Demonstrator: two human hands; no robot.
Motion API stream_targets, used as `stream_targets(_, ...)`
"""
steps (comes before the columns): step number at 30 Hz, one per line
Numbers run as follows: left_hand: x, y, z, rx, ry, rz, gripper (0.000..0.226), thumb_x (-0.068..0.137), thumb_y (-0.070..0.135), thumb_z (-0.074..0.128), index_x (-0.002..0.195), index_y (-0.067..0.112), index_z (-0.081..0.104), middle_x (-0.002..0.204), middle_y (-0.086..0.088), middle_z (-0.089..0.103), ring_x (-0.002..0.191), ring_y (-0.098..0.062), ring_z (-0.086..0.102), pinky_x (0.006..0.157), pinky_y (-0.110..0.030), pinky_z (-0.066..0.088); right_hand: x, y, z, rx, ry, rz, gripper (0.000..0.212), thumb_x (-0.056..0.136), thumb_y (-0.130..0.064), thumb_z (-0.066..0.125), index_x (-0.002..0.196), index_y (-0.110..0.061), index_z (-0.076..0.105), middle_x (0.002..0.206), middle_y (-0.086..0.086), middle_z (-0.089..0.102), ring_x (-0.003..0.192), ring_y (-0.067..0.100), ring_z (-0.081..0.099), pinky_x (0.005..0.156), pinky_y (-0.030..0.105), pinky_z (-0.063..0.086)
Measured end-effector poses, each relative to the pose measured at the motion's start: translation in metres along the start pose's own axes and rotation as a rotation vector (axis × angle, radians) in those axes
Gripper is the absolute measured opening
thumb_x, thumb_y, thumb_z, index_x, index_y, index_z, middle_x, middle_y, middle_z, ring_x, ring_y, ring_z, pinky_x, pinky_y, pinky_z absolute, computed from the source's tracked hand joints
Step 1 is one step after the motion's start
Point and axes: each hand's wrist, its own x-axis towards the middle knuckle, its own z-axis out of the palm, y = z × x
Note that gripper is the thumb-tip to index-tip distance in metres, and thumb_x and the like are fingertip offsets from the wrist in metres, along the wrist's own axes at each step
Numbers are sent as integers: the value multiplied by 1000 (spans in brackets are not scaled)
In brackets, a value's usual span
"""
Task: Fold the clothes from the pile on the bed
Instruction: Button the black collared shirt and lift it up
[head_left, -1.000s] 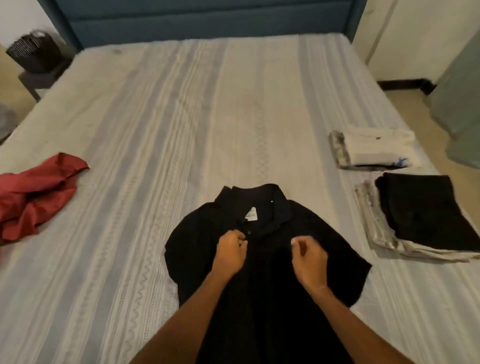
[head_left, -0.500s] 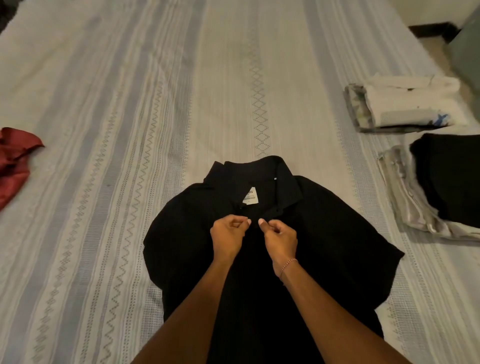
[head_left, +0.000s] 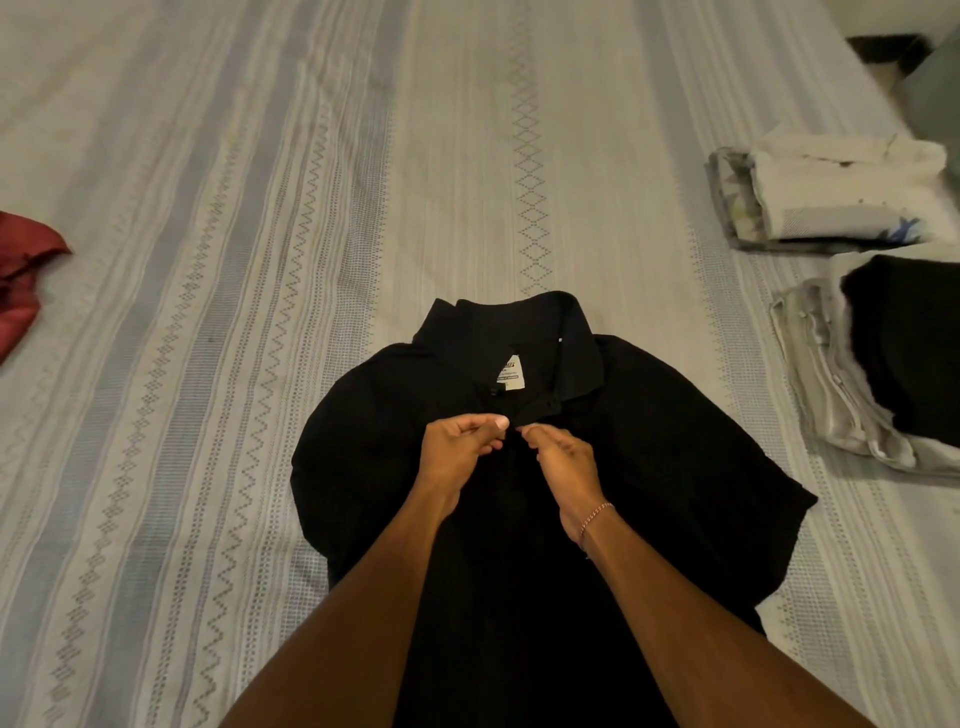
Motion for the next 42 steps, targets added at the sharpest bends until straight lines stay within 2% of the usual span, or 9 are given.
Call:
stream_targets(5, 1, -2, 3, -5, 9, 1, 14, 86, 20, 79, 96, 11, 79, 83, -1, 78, 72, -8, 70, 70, -17, 54, 7, 2, 2, -20, 16, -1, 14, 91, -22, 73, 104, -19, 77, 111, -4, 70, 101, 6, 64, 80, 17, 48)
stream_targets(9, 1, -3, 5, -7, 40, -7, 11, 87, 20, 78, 93, 11, 80, 80, -2, 77, 72, -9, 70, 70, -18, 54, 13, 7, 6, -66, 42, -8, 12, 85, -28, 79, 96, -24, 79, 103, -3, 75, 99, 11, 70, 94, 32, 57)
stream_targets(12, 0, -3, 3, -5, -16, -17, 17, 83, 20, 81, 99, 12, 80, 87, 0, 78, 77, -8, 70, 72, -17, 53, 13, 7, 8, -75, 51, -32, 7, 85, -25, 79, 92, -24, 80, 96, -1, 76, 95, 15, 72, 93, 37, 58)
stream_targets(17, 3, -4, 1, 39, -27, -4, 18, 84, 21, 80, 100, 15, 79, 91, 2, 78, 80, -10, 73, 77, -21, 55, 8, 7, 5, -109, 32, -63, 5, 88, -24, 77, 93, -24, 78, 102, 6, 72, 98, 18, 69, 84, 27, 57)
stream_targets(19, 4, -5, 2, 40, 10, -1, 14, 87, 20, 78, 98, 12, 79, 84, 1, 78, 73, -9, 71, 71, -18, 54, 5, 5, 1, -102, -5, -74, 9, 91, -21, 73, 99, -24, 77, 104, 2, 71, 99, 13, 66, 77, 17, 51)
stream_targets(22, 5, -4, 5, 48, 61, -10, 11, 89, 19, 76, 96, 11, 78, 79, 0, 76, 69, -8, 70, 67, -17, 54, 4, 4, -2, -74, -28, -68, 14, 94, -20, 70, 107, -24, 75, 106, -5, 70, 100, 4, 63, 73, 12, 46)
stream_targets(26, 9, -6, 8, 121, 106, -23, 12, 94, 25, 70, 84, 19, 73, 75, -2, 74, 72, -10, 70, 75, -25, 56, 7, 4, 2, -64, -13, -40, 15, 95, -20, 68, 107, -25, 76, 107, -9, 71, 104, 4, 63, 78, 13, 45)
stream_targets(34, 11, -8, 12, 254, 130, -10, 18, 98, 34, 63, 86, 23, 72, 74, 2, 72, 76, -11, 70, 85, -33, 58, 15, 7, 4, -34, 10, -7, 12, 86, -28, 79, 98, -25, 79, 99, -10, 75, 101, 6, 67, 95, 27, 53)
stream_targets(42, 10, -10, 10, 195, 112, 33, 17, 93, 33, 70, 81, 22, 75, 70, 1, 74, 75, -14, 72, 83, -34, 60, 17, 12, 9, -29, 50, -41, 11, 80, -27, 84, 90, -23, 81, 87, -11, 78, 91, 4, 72, 91, 28, 57)
